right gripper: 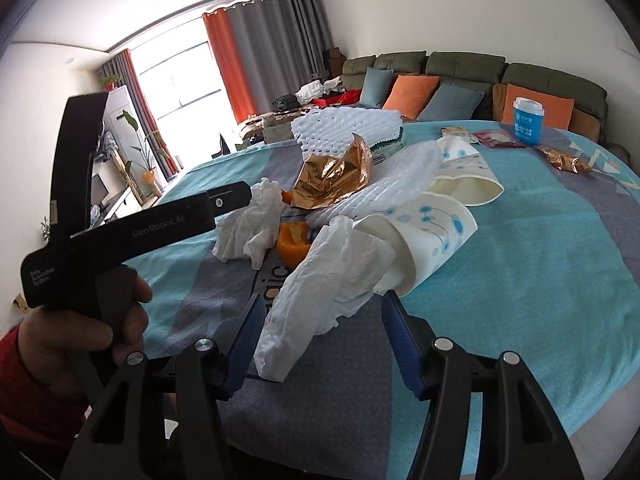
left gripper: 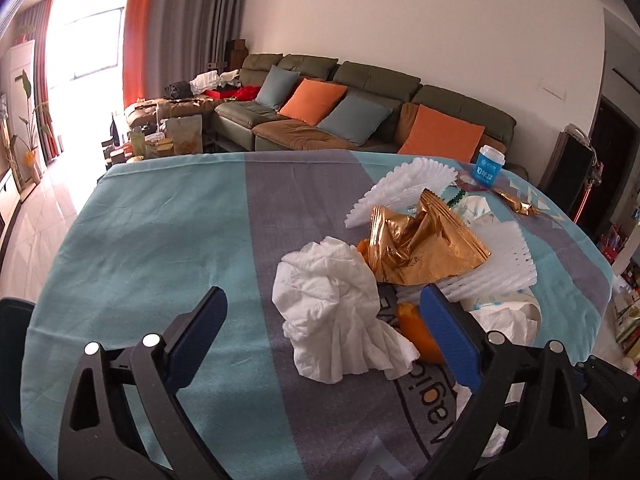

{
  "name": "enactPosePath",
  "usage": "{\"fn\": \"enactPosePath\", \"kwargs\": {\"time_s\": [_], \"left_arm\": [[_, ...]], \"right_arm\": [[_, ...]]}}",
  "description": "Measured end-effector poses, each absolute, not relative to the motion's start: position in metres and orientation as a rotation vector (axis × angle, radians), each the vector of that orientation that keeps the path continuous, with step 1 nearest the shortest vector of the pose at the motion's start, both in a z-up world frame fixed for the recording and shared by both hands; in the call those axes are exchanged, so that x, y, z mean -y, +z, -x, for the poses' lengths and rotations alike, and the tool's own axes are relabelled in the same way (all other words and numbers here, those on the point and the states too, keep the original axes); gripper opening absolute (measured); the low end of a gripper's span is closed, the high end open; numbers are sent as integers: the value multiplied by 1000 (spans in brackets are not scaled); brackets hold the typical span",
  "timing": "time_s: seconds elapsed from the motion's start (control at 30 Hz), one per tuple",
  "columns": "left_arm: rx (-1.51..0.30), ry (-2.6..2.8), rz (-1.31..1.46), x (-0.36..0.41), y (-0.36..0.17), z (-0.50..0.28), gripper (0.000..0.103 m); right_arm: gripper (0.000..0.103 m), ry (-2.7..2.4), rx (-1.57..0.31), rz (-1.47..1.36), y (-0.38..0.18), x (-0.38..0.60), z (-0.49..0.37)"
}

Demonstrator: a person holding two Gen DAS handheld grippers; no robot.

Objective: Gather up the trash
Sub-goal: 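Grasp a white crumpled tissue with the left tool while the right tool grasps another tissue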

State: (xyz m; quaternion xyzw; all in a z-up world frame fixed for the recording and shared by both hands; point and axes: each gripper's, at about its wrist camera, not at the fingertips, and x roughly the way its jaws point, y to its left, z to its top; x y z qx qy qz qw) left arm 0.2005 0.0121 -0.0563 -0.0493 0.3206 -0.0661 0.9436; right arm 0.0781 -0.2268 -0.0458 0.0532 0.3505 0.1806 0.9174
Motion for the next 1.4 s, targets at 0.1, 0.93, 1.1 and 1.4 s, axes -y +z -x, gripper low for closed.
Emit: {"fn": "enactPosePath", "kwargs": {"time_s": [0.1, 0.93, 1.1, 1.4], "left_arm": [[-641, -131, 91, -11, -57, -199, 95], [-827, -158, 101, -6, -83, -231, 54], [-837, -186, 108, -3, -88, -231, 20], [-757, -209, 155, -14, -76, -209, 10]], "right_arm": [[58, 376, -717, -114, -45, 229, -76], [12, 406, -750, -96, -51, 218, -80], [7, 409, -735, -100, -47, 221, -77], [5, 392, -664, -102, -33, 228, -66]]}}
